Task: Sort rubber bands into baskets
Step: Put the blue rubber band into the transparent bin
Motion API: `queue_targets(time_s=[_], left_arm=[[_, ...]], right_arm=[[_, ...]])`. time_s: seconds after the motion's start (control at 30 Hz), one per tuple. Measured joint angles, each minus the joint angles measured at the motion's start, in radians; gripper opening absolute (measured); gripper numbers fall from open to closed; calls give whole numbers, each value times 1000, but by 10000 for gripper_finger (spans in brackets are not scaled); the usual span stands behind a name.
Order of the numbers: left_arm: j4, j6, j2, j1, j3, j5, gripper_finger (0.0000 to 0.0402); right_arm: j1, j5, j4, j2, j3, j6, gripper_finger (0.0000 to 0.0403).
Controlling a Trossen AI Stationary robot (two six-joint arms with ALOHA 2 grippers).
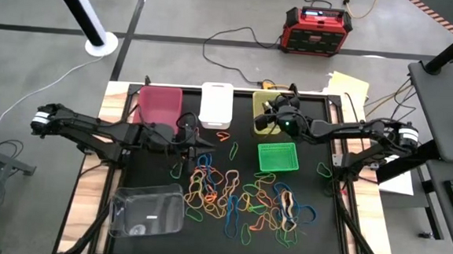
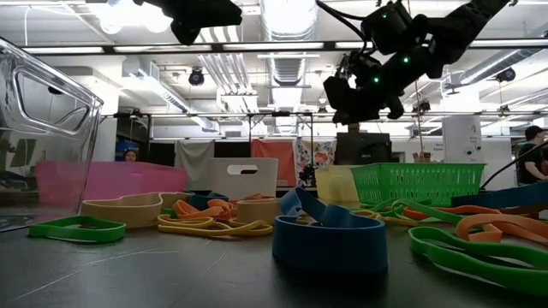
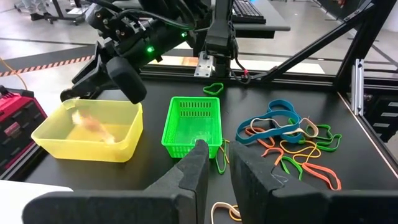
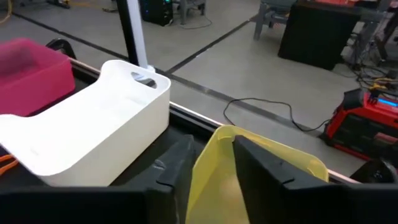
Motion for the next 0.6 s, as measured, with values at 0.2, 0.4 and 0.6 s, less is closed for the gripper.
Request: queue_targets(time_s=[0.2, 0.4, 0.6], left_arm=[[0, -4, 0, 0, 0, 0, 50], [-8, -34, 11, 0, 0, 1, 50], [-35, -101, 51, -1, 0, 40, 50]], right_arm=[[1, -38, -2, -25, 0, 2, 144], [38, -265, -9, -121, 0, -17, 157], [164, -401, -111, -251, 0, -35, 148]])
